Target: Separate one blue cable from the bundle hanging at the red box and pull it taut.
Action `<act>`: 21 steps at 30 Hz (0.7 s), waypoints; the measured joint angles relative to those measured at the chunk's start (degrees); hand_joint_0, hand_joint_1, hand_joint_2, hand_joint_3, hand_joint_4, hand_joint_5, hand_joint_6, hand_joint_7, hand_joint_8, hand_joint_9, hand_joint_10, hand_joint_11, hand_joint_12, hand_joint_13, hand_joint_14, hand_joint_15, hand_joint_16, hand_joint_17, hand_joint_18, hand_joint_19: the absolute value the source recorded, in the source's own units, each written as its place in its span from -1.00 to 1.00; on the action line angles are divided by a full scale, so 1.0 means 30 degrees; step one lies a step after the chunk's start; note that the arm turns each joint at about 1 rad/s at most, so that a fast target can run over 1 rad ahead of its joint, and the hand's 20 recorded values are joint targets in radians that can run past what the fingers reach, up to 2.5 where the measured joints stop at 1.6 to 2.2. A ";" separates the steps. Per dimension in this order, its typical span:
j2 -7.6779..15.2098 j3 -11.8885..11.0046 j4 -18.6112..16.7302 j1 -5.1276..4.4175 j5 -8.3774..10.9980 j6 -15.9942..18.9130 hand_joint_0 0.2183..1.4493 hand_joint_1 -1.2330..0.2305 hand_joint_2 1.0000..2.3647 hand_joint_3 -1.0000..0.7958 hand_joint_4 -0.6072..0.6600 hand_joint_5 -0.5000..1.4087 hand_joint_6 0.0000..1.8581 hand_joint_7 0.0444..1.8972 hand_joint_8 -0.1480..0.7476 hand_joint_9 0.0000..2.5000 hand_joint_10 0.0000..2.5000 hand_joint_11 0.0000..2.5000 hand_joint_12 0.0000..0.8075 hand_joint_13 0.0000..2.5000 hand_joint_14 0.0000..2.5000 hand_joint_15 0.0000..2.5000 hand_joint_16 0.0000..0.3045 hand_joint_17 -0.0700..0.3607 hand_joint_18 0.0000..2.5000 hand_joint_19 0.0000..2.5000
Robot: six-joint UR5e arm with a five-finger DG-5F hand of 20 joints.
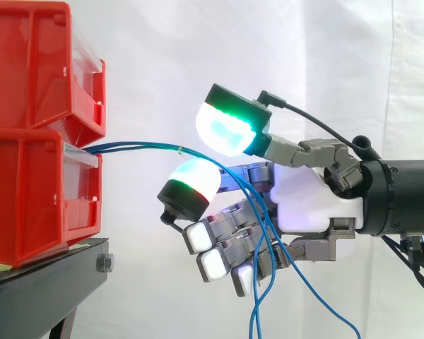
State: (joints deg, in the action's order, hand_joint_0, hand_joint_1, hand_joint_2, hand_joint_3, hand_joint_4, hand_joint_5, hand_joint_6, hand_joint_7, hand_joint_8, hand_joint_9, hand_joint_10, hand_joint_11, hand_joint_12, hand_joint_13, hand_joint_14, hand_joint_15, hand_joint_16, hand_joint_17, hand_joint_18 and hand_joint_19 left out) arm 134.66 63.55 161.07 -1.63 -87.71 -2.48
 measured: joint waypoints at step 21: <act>0.0009 -0.0001 -0.0388 -0.0007 0.0352 -0.0371 -0.47 -0.23 -1.00 -0.44 0.25 -0.68 -0.16 0.24 0.05 -0.33 -0.98 -0.44 -0.11 -0.23 -0.98 -0.61 -0.66 -0.14 -0.15 -0.54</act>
State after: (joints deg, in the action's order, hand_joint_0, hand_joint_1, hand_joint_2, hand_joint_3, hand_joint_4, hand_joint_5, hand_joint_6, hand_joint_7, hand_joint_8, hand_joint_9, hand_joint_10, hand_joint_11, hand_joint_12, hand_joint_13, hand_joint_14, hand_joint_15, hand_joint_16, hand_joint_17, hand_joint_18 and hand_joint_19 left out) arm 134.69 63.54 159.91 -1.65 -86.66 -3.60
